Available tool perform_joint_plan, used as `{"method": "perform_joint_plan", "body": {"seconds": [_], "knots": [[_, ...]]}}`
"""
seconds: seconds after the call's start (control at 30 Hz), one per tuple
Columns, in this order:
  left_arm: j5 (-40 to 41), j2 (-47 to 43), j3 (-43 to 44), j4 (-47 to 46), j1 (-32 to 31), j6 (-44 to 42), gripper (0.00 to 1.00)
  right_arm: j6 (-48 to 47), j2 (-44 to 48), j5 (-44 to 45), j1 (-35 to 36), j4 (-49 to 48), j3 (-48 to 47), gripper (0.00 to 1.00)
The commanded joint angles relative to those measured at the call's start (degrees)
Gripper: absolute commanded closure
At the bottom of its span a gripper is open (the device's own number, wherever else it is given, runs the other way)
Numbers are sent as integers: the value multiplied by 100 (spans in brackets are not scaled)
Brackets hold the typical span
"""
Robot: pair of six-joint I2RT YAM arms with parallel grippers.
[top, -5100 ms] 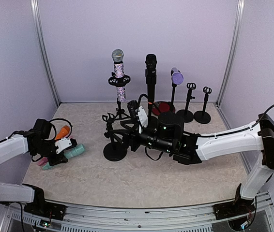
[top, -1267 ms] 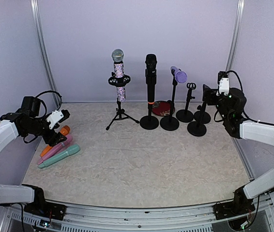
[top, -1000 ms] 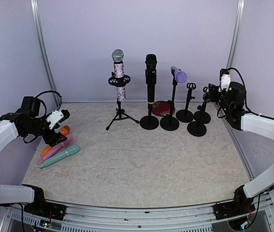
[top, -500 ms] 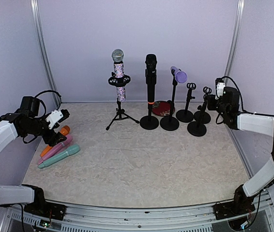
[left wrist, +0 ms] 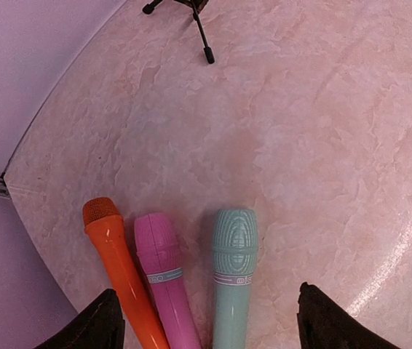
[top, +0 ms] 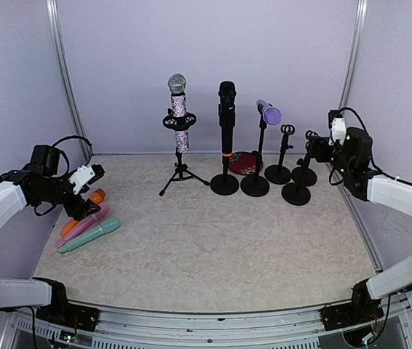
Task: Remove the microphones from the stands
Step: Pick up the microphone stand with the microphone from the center of the board.
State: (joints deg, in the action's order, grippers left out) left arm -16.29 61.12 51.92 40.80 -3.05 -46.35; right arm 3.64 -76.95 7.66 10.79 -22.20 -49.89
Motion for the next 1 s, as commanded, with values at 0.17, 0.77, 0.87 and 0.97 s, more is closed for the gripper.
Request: {"method": "perform_joint_plan", "body": {"seconds": [0.17,0.77,0.87,0.97], "knots": [[-178,3,338,-138,15,522,2,-959,395,308,1390,-689,-154,13],[-391,-171,629,107,69,681,1,-3498,-1135,917,2437,-3807,-561,14],[-409,-172,667,151,67,664,1,-3570,-1329,918,2437,-3893,-728,26],[-427,-197,690,189,72,648,1,-3589,-1343,884,2446,-3916,-794,38]]}}
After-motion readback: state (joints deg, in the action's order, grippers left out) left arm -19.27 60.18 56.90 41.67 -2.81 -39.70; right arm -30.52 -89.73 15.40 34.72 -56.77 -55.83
